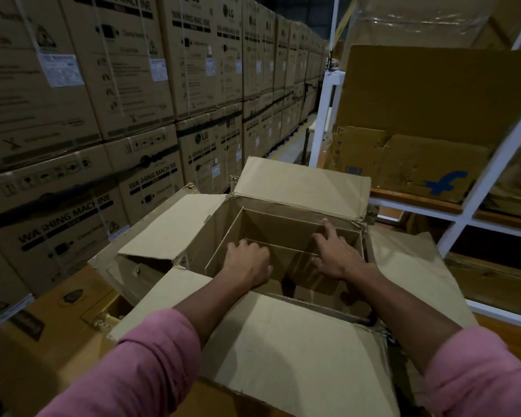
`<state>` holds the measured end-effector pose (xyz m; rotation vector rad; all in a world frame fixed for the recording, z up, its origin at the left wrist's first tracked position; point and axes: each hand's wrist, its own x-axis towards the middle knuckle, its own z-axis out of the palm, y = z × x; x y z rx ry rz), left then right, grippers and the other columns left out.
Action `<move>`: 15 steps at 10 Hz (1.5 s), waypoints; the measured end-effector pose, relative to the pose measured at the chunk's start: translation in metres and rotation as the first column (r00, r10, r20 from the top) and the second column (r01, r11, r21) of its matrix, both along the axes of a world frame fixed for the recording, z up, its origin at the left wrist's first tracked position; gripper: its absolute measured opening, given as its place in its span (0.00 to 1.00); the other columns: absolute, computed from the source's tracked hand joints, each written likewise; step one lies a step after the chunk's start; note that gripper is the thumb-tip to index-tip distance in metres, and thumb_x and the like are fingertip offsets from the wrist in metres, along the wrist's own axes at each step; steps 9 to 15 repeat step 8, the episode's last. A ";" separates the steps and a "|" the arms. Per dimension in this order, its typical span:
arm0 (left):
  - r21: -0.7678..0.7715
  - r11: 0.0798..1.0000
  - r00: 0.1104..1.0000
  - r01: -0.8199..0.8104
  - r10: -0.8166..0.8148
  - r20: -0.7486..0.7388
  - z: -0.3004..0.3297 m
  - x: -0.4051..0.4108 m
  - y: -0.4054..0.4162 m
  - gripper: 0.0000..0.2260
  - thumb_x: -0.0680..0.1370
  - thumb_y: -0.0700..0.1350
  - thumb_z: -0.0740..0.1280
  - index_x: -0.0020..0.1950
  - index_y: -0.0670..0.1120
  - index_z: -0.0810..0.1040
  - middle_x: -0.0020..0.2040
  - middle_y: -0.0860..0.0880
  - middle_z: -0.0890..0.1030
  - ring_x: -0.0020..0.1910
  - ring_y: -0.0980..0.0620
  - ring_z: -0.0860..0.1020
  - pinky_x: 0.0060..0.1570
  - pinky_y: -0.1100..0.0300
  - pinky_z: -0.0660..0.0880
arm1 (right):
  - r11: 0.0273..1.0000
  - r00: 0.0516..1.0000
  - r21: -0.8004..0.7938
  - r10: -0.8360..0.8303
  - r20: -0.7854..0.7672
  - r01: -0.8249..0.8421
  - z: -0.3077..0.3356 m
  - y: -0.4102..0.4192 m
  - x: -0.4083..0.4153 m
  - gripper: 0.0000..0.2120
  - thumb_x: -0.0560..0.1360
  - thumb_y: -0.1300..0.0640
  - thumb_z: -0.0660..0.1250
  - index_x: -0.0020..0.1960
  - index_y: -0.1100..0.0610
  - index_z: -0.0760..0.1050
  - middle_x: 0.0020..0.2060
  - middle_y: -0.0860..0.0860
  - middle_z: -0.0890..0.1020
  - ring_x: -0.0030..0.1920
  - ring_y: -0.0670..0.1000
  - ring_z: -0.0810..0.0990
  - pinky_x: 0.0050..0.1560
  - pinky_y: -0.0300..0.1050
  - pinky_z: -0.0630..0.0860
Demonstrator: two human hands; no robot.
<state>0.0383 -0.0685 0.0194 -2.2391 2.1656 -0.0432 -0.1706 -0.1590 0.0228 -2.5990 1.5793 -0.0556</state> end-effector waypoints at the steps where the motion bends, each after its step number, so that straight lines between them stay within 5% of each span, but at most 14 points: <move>1: -0.066 0.997 0.998 0.026 -0.030 -0.053 0.004 0.000 -0.001 0.16 0.83 0.55 0.61 0.63 0.46 0.78 0.61 0.43 0.81 0.62 0.41 0.77 0.60 0.42 0.71 | 1.000 1.000 -0.010 0.002 0.013 -0.002 0.003 0.002 0.002 0.32 0.80 0.49 0.68 0.80 0.53 0.60 0.82 0.54 0.40 0.75 0.65 0.65 0.70 0.63 0.71; 5: -0.174 0.983 0.986 0.059 -0.085 -0.146 0.012 0.004 -0.006 0.12 0.84 0.52 0.59 0.54 0.46 0.77 0.50 0.44 0.80 0.51 0.42 0.80 0.46 0.50 0.68 | 1.000 0.999 0.000 0.016 0.034 -0.016 0.012 0.012 -0.006 0.33 0.81 0.47 0.66 0.81 0.53 0.58 0.83 0.55 0.45 0.76 0.65 0.63 0.72 0.65 0.69; 7: -0.272 0.957 0.979 0.095 -0.139 -0.148 0.014 -0.004 -0.005 0.13 0.84 0.52 0.59 0.53 0.46 0.78 0.50 0.44 0.82 0.52 0.42 0.79 0.50 0.46 0.75 | 0.999 0.996 -0.041 0.013 0.086 -0.010 0.017 0.019 -0.007 0.33 0.81 0.45 0.65 0.81 0.52 0.57 0.83 0.54 0.49 0.78 0.64 0.60 0.74 0.66 0.66; 8: -0.363 0.926 0.986 0.105 -0.145 -0.084 0.015 -0.010 -0.009 0.14 0.84 0.53 0.59 0.60 0.45 0.79 0.59 0.44 0.81 0.62 0.43 0.75 0.57 0.45 0.72 | 0.993 0.991 -0.117 0.025 0.131 -0.010 0.021 0.025 -0.004 0.32 0.82 0.44 0.63 0.81 0.51 0.56 0.82 0.55 0.50 0.80 0.62 0.56 0.75 0.68 0.62; 15: -0.363 0.926 0.986 0.105 -0.145 -0.084 0.015 -0.010 -0.009 0.14 0.84 0.53 0.59 0.60 0.45 0.79 0.59 0.44 0.81 0.62 0.43 0.75 0.57 0.45 0.72 | 0.993 0.991 -0.117 0.025 0.131 -0.010 0.021 0.025 -0.004 0.32 0.82 0.44 0.63 0.81 0.51 0.56 0.82 0.55 0.50 0.80 0.62 0.56 0.75 0.68 0.62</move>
